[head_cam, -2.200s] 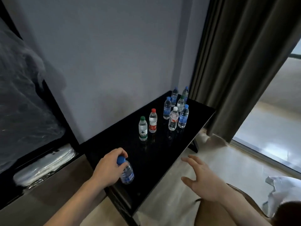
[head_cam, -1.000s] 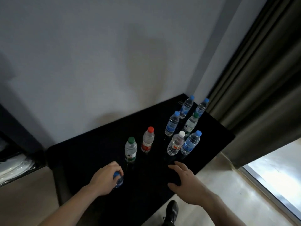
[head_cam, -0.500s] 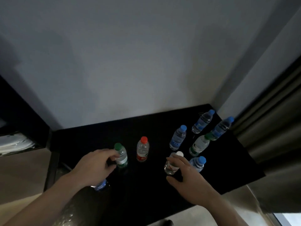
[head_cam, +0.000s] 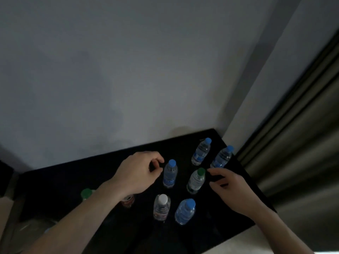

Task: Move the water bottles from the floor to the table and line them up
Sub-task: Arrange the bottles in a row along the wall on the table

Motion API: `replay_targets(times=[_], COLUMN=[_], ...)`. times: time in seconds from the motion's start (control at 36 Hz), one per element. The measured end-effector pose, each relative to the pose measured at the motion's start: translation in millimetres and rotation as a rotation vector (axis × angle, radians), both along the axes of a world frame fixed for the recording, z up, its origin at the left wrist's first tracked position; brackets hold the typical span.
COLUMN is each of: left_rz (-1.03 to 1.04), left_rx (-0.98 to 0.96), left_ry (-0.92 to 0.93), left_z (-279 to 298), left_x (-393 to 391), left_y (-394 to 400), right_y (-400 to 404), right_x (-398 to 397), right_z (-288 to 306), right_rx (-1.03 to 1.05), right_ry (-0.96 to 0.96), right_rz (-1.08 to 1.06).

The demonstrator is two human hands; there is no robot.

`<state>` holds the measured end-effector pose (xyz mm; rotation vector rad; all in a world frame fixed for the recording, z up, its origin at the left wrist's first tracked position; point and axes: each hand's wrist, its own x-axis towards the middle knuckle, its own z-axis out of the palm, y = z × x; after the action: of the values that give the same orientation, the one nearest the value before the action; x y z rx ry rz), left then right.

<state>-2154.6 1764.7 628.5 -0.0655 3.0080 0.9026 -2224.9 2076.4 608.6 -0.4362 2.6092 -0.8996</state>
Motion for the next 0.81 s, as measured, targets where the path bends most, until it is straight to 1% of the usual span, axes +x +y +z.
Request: replay_targets(times=[0.17, 0.36, 0.53, 0.61, 0.81], left_rz=[-0.073, -0.118, -0.089, -0.039, 0.016], left_rx=[0.012, 0.004, -0.06, -0.08, -0.139], left_ry=[-0.035, -0.053, -0.13, -0.172, -0.332], left_z=[-11, -18, -34, -49, -88], left_x=[-54, -125, -187, -220, -275], left_y=[30, 76, 110, 132, 179], right_y=[30, 60, 72, 82, 98], right_x=[-28, -91, -152, -186, -252], right_z=[-2, -17, -45, -59, -88], right_rx=[0.013, 0.084, 0.153, 0.171, 0.216], right_ry=[0.024, 0.059, 0.071, 0.064, 0.045], right_rz=[-0.117, -0.13, -0.033, 0.036, 0.2])
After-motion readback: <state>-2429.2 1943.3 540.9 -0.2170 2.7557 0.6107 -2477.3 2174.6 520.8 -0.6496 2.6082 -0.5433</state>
